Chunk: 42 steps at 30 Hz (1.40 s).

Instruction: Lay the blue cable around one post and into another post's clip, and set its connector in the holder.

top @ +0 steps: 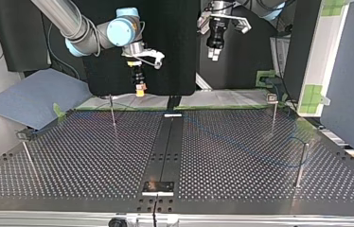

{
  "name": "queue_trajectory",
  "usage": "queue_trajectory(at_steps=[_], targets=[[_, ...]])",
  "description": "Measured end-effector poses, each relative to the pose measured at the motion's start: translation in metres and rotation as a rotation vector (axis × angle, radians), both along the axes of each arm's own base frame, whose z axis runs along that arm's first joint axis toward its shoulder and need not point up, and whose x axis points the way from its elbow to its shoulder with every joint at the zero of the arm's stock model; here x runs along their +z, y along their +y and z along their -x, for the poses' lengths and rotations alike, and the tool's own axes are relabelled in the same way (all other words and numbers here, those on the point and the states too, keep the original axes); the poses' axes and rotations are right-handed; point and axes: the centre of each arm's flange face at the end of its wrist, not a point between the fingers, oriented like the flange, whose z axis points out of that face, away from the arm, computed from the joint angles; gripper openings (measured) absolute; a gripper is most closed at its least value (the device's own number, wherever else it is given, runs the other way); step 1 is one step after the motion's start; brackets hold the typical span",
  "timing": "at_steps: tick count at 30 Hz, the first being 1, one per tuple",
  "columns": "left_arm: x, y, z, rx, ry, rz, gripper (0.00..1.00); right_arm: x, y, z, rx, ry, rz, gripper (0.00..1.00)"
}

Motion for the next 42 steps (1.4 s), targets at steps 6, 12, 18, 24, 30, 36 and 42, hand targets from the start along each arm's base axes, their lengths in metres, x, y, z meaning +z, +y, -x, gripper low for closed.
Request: queue_trajectory(at_steps=[6,12,18,24,30,36,42], targets=[[-0.001,0.005,0.0,0.042,0.008,-0.026,0.99,-0.021,0.025,-0.013,0.001,0.034,-0.029,0.9],[-0.001,0.007,-0.002,0.052,0.014,-0.034,0.99,-0.043,0.053,-0.026,0.03,0.077,-0.075,0.9],[-0.003,0.01,-0.002,0.056,0.029,-0.063,0.99,-0.048,0.074,-0.036,0.061,0.099,-0.091,0.9],[-0.005,0.014,-0.001,0.066,0.05,-0.105,0.99,-0.049,0.065,-0.027,0.016,0.108,-0.084,0.9],[-0.006,0.017,-0.002,0.077,0.059,-0.121,0.99,-0.049,0.054,-0.02,-0.031,0.101,-0.06,0.9],[-0.006,0.016,-0.004,0.059,0.06,-0.108,0.99,-0.049,0.058,-0.025,0.015,0.094,-0.058,0.9],[-0.006,0.014,-0.006,0.034,0.073,-0.096,0.99,-0.051,0.065,-0.03,0.067,0.094,-0.084,0.9]])
